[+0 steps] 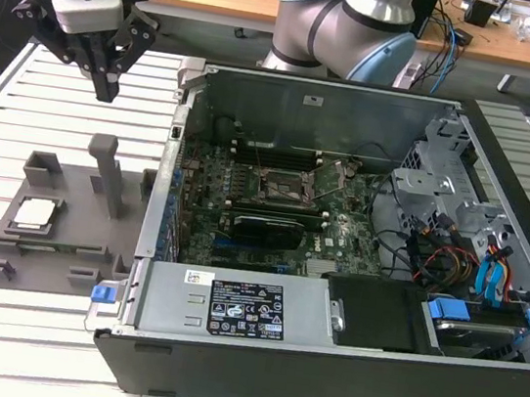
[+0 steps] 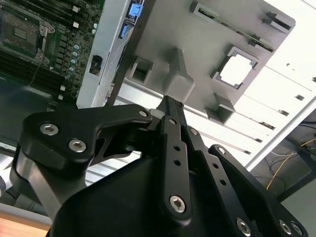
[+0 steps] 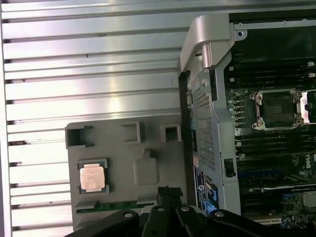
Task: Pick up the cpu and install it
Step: 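Reach for the cpu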
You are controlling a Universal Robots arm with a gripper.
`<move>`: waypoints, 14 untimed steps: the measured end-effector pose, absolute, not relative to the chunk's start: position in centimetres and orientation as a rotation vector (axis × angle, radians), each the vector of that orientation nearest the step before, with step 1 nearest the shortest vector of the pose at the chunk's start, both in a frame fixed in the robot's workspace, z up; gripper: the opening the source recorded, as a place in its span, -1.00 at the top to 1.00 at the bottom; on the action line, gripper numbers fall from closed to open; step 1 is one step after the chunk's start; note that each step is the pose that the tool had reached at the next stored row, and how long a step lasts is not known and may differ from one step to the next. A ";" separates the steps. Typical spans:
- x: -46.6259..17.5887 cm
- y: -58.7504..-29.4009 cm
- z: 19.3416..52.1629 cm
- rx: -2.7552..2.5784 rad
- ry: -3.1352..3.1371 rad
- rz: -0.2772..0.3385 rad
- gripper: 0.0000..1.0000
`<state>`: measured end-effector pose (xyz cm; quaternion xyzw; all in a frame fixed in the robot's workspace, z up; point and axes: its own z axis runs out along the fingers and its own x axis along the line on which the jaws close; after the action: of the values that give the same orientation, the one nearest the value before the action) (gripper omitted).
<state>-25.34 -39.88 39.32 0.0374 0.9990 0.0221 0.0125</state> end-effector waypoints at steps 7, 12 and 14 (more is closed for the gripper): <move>-26.2 -39.9 39.3 0.117 3.114 0.069 0.79; -26.6 -39.9 39.3 0.117 3.114 0.069 0.79; -26.8 -39.9 39.3 0.117 3.114 0.069 0.79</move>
<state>-26.82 -39.88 39.32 0.0374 0.9990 0.0221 0.0125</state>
